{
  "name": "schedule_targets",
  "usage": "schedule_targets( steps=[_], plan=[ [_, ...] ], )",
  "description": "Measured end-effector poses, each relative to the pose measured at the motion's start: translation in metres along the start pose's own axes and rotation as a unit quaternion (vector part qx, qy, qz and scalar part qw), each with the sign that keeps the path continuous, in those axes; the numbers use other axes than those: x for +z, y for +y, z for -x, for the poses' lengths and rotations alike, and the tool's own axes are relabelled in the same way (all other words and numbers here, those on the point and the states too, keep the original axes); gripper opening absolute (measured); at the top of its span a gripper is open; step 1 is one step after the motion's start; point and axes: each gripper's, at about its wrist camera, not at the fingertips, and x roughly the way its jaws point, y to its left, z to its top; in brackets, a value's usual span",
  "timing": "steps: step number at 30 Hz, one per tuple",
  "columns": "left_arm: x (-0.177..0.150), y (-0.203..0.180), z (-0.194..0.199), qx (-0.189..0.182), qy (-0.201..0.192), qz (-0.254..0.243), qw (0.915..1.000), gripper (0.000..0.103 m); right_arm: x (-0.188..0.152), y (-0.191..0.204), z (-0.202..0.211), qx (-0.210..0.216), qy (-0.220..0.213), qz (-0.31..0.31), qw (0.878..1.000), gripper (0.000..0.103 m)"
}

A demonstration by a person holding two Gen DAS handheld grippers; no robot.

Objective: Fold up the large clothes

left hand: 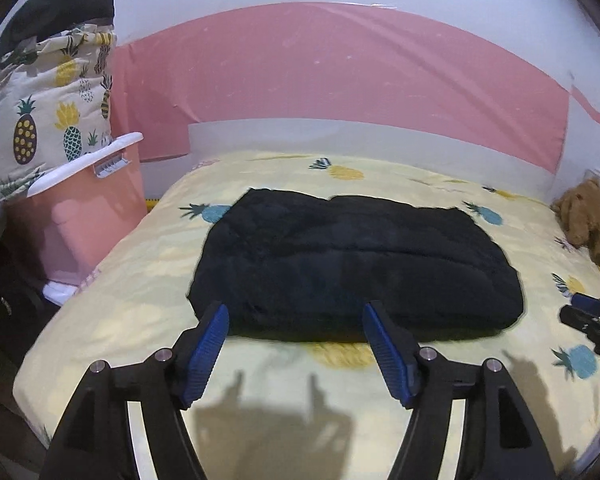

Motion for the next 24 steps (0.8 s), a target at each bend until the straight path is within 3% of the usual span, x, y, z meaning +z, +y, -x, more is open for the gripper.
schedule_targets(
  steps=[8, 24],
  plan=[
    [-0.034, -0.016, 0.039, -0.014, 0.017, 0.017, 0.9996, 0.078, -0.028, 0.024, 0.029, -0.006, -0.004, 0.009, 1.0, 0.07],
    [-0.053, -0.017, 0.046, -0.01, 0.036, 0.026, 0.999, 0.078, -0.038, 0.036, 0.031, -0.005, 0.002, 0.025, 1.0, 0.07]
  ],
)
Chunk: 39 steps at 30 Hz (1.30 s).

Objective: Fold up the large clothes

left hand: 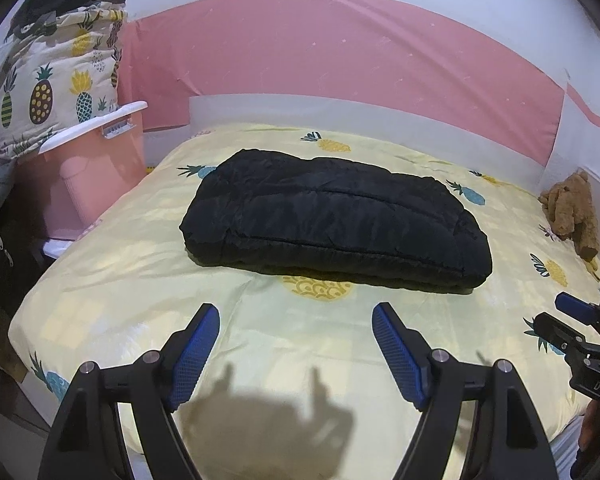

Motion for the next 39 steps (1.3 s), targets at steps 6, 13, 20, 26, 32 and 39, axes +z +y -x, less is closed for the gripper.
schedule_targets(
  steps=[6, 13, 20, 26, 32, 39],
  plan=[
    [-0.001, 0.001, 0.0, 0.001, 0.0, 0.002, 1.0, 0.078, -0.001, 0.001, -0.001, -0.001, 0.003, 0.001, 1.0, 0.07],
    [-0.003, -0.001, 0.0, 0.004, 0.001, 0.002, 1.0, 0.078, -0.001, 0.001, -0.002, -0.002, 0.005, 0.005, 1.0, 0.07],
    [-0.004, -0.001, -0.003, 0.014, 0.002, -0.002, 0.9999, 0.078, -0.001, 0.005, -0.007, -0.004, 0.008, 0.008, 1.0, 0.07],
    [-0.004, -0.001, -0.005, 0.015, 0.003, -0.003, 0.9999, 0.078, -0.001, 0.005, -0.01, -0.004, 0.012, 0.008, 1.0, 0.07],
    [-0.007, 0.0, -0.008, 0.018, 0.006, -0.002, 0.9998, 0.078, -0.002, 0.004, -0.012, -0.003, 0.016, 0.008, 1.0, 0.07],
    [-0.009, 0.002, -0.014, 0.019, 0.012, -0.004, 0.9997, 0.078, -0.003, 0.003, -0.015, -0.002, 0.02, 0.006, 1.0, 0.07]
  ],
)
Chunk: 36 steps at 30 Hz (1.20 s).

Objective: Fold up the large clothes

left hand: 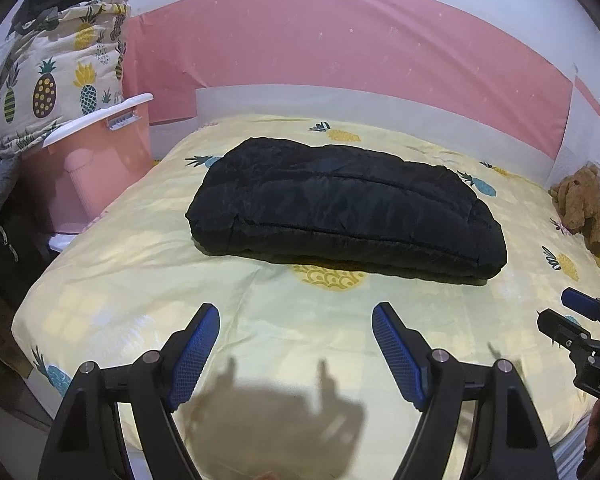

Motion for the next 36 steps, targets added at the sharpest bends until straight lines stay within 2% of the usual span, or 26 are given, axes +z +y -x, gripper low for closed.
schedule_targets(
  steps=[36],
  plan=[
    [-0.0019, -0.0048, 0.0, 0.005, 0.007, -0.012, 0.9999, 0.078, -0.0009, -0.0016, 0.0053, -0.001, -0.005, -0.003, 1.0, 0.07]
  ],
)
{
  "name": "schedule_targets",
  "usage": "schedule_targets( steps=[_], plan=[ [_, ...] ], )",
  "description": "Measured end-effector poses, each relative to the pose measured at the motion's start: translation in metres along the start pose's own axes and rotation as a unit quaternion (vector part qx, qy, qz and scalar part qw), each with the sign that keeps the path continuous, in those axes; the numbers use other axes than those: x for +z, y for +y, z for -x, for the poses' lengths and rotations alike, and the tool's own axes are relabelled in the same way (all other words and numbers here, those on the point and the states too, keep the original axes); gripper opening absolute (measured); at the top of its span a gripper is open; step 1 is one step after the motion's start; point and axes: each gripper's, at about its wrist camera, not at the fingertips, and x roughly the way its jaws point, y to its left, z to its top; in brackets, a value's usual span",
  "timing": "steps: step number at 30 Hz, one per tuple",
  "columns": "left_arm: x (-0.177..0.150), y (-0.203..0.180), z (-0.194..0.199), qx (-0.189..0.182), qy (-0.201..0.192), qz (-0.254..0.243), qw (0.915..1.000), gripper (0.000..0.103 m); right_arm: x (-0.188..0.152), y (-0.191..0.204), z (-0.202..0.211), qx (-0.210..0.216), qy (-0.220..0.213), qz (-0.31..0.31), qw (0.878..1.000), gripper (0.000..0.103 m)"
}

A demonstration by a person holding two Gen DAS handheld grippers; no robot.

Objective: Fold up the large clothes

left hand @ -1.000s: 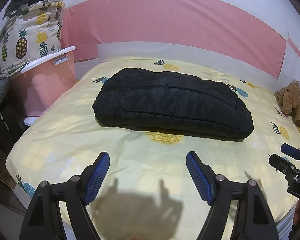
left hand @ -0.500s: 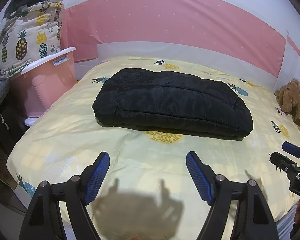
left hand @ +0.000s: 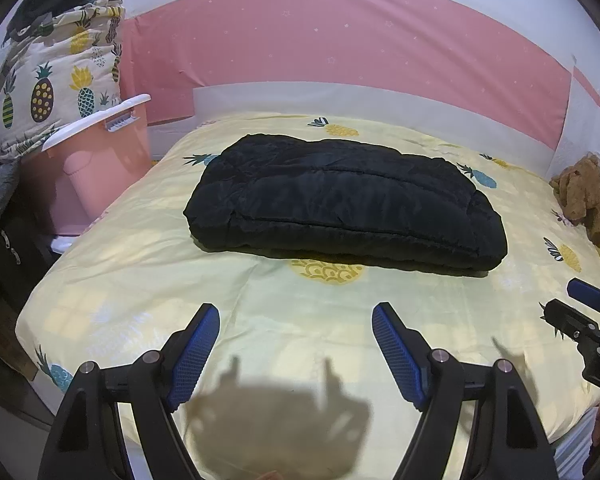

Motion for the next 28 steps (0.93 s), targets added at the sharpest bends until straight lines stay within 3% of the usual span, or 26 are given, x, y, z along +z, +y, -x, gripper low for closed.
schedule_targets(
  steps=[14, 28],
  plan=[
    [-0.002, -0.002, -0.007, 0.019, 0.003, -0.01, 0.9998, 0.078, -0.001, -0.001, -0.001, -0.001, 0.005, -0.001, 1.0, 0.07],
    [-0.007, -0.003, -0.012, 0.008, -0.003, -0.007, 0.9999, 0.078, -0.004, -0.003, -0.001, -0.001, 0.007, -0.003, 1.0, 0.07]
  ],
)
